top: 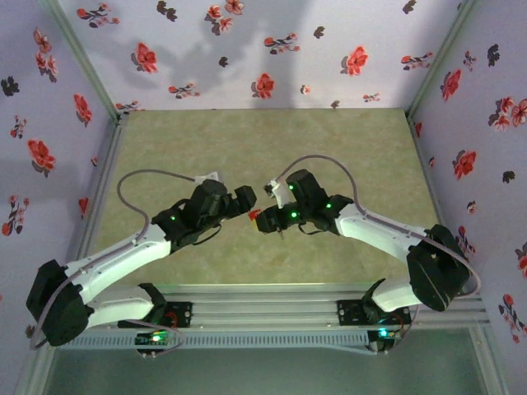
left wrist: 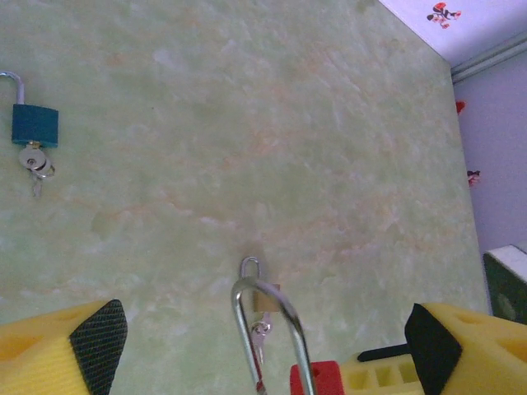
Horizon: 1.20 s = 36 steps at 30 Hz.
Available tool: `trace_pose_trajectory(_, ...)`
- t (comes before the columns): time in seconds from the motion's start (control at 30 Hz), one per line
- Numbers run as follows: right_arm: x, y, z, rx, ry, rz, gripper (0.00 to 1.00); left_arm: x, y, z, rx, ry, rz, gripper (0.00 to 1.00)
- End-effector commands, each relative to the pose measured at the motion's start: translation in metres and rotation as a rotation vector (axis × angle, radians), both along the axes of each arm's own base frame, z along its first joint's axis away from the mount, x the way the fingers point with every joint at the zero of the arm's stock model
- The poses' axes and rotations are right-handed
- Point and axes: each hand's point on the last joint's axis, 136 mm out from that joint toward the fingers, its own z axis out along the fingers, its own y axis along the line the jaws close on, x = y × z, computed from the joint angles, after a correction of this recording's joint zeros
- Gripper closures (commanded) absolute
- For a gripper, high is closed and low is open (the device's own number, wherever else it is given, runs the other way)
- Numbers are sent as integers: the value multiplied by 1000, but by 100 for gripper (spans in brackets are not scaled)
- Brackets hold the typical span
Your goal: Lock with the key
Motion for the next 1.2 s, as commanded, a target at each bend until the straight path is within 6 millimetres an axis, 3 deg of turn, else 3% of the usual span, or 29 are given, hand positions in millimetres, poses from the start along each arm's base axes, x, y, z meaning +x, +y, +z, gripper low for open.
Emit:
trace_pose_trajectory(0.0, -5, 3, 2, 1, -25, 37, 100, 4, -8, 12, -28, -15, 9, 9)
trace_pose_trajectory(0.7, -7, 4, 2, -27, -57, 42, 100, 4, -17, 3, -9, 16, 9, 39)
trace_pose_trajectory(1.17, -4, 1, 5, -30, -85, 21, 100, 2, -19, -7, 19, 39, 2, 48)
